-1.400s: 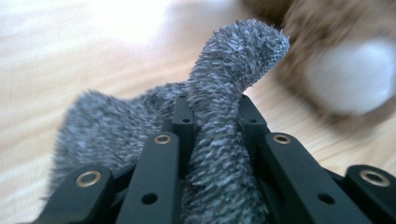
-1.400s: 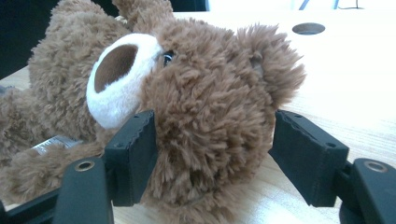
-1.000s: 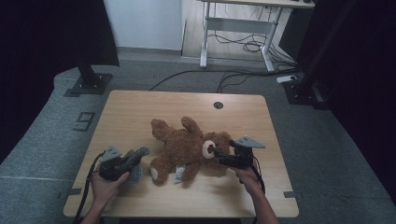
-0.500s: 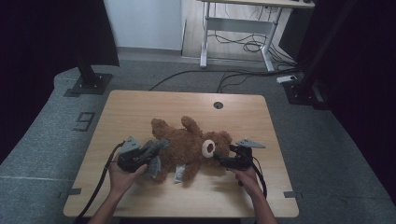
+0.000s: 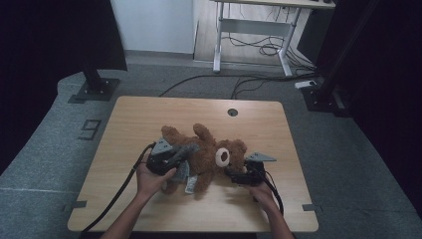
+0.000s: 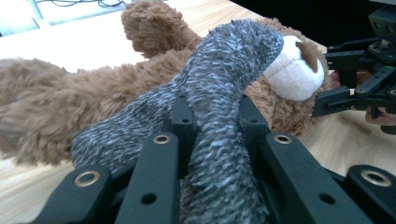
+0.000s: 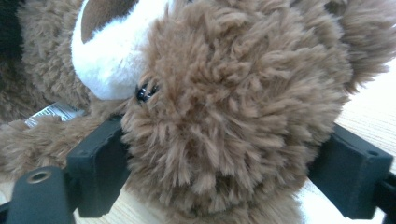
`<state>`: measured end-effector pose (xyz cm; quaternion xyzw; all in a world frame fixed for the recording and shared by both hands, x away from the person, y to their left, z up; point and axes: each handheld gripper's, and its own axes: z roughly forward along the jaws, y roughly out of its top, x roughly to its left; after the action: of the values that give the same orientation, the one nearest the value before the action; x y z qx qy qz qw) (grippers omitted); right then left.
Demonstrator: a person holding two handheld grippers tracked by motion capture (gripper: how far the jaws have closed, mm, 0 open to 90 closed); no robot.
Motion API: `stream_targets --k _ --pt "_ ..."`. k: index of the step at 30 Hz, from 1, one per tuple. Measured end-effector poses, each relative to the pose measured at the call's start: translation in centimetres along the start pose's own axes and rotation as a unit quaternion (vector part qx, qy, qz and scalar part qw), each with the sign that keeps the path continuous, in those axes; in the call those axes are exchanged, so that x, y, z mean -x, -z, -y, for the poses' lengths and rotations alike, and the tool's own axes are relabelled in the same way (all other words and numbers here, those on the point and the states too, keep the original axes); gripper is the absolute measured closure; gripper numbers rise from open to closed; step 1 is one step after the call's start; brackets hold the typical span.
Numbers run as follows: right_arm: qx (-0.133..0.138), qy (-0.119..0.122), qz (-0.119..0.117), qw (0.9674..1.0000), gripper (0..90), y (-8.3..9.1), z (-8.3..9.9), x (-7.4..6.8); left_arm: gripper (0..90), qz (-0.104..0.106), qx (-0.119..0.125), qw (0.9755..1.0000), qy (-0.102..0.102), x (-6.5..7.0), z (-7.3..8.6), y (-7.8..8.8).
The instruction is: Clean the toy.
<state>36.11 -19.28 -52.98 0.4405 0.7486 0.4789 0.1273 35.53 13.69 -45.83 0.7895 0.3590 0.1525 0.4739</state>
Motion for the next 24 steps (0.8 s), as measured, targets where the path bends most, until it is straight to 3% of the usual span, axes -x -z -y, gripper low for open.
stream_targets --k 10,16,24 --pt "0.009 0.047 0.027 0.9985 38.4 0.2 0.5 -1.0 73.7 -0.002 -0.007 1.0 -0.006 0.6 -1.3 -1.5" --pt "0.01 0.064 0.036 0.9973 40.1 0.2 0.6 -1.6 73.7 0.009 0.0 0.9995 -0.029 2.5 -3.0 -2.6" --pt "0.013 0.061 0.034 0.9975 40.5 0.1 0.6 -1.6 73.2 0.023 -0.012 0.9982 -0.054 4.9 -4.2 -4.8"
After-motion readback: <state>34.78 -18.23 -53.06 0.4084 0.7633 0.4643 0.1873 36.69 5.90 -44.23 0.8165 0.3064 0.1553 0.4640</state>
